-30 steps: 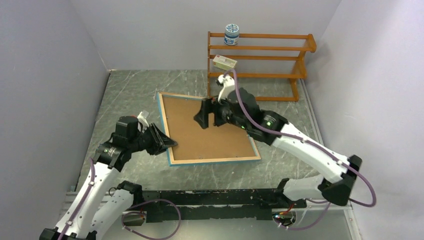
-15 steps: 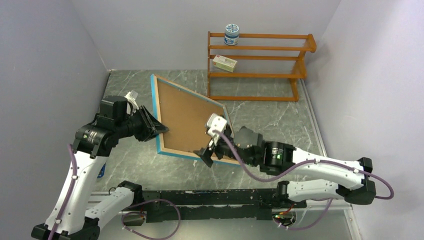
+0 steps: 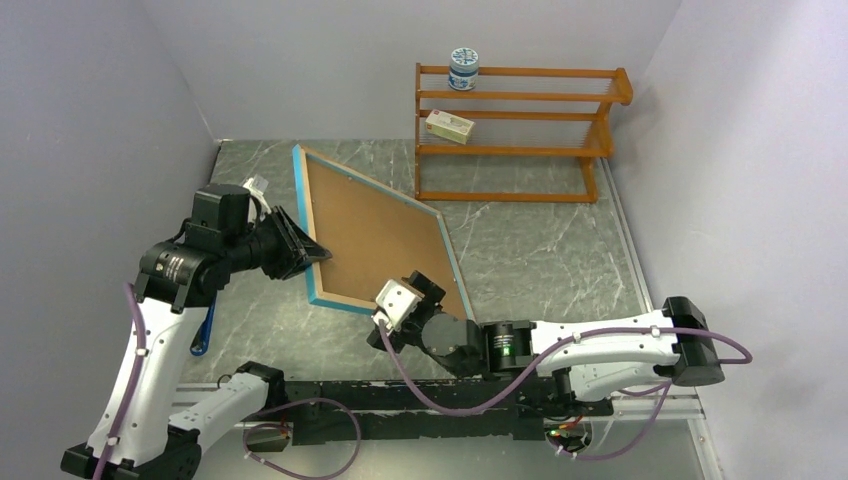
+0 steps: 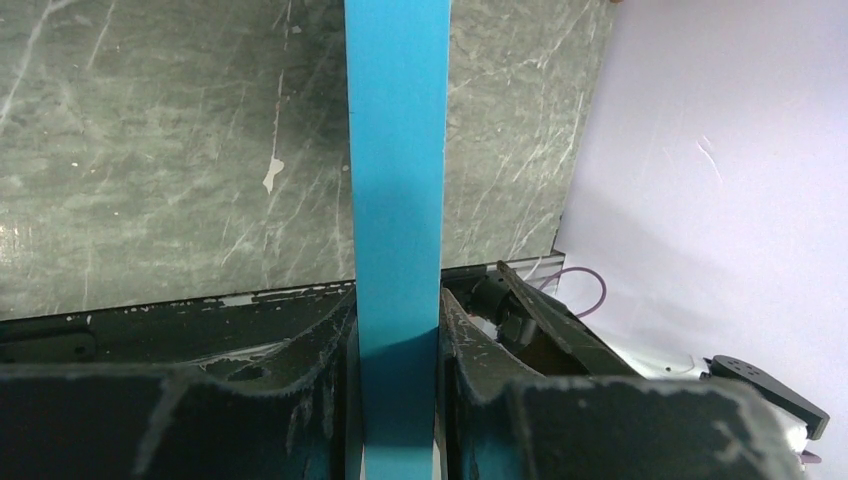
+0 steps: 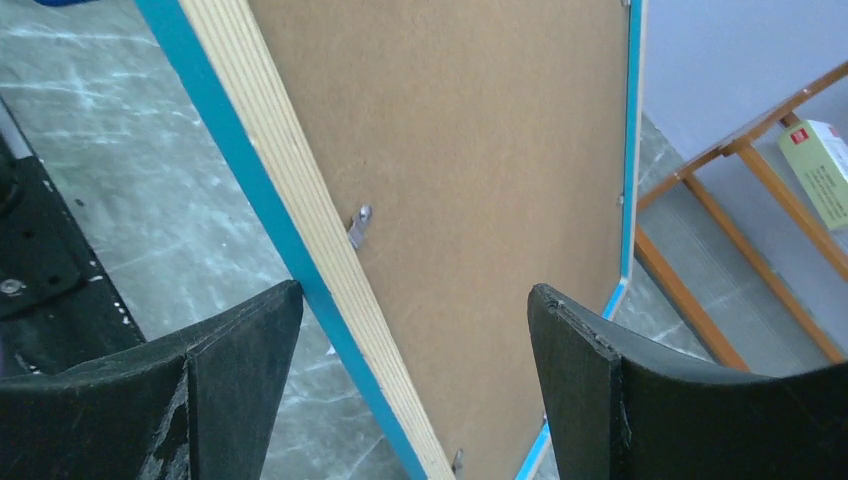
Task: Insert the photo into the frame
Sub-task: Turn over the photo frame at the center of the board.
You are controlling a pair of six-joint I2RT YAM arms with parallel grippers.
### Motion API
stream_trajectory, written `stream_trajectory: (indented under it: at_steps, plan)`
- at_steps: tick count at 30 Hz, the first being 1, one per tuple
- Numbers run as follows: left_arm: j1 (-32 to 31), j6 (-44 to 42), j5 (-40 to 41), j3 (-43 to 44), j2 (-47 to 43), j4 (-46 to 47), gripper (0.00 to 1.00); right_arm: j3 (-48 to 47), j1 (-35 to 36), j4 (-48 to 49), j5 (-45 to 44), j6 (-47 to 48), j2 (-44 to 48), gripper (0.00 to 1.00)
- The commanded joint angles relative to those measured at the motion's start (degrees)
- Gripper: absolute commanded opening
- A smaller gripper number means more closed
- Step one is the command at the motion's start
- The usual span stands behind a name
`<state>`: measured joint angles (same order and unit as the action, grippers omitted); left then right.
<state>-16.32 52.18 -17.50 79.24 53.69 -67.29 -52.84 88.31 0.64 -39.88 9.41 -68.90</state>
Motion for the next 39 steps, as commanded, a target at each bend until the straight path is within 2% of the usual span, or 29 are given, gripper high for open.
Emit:
stream_trajectory:
  at_steps: [1,10,13,18,23,26,28,30,35,39]
  plan:
    - [0.2,2.2,0.3,4.0,-0.1,2.4,0.03,2.7,0.7,9.5,-6.1,3.2,0.9,0.85]
    - [0.2,3.1,-0.2,3.5,-0.5,3.5,0.03,7.1,1.1,13.3,-7.5,7.7,-3.3,0.85]
    - [0.2,3.3,0.1,3.9,-0.6,3.2,0.03,7.5,1.2,15.0,-9.6,8.6,-5.6,0.8]
    - [0.3,3.3,-0.7,4.3,-0.3,2.9,0.02,6.6,2.5,20.5,-19.8,10.0,-7.6,0.5]
    - [0.2,3.4,-0.9,4.0,-0.4,3.2,0.02,7.4,4.4,28.9,-24.8,17.1,-6.7,0.24]
    - [0.2,2.3,-1.3,5.0,0.1,3.3,0.03,5.3,4.6,26.6,-26.1,16.9,-7.6,0.05]
    - [0.3,0.9,-1.1,6.7,1.1,2.6,0.11,3.9,4.6,24.0,-26.2,15.9,-8.0,0.0]
    - [0.3,-0.6,-0.4,8.8,2.1,2.1,0.18,3.1,4.6,22.3,-25.5,14.8,-7.5,0.0]
    - [0.2,-4.6,1.8,14.1,4.6,1.6,0.48,0.0,4.6,13.3,-19.9,9.6,-4.4,0.0]
    - [0.3,-8.3,2.7,17.5,7.3,-0.2,0.6,-3.0,4.6,6.2,-15.0,5.6,-2.9,0.0]
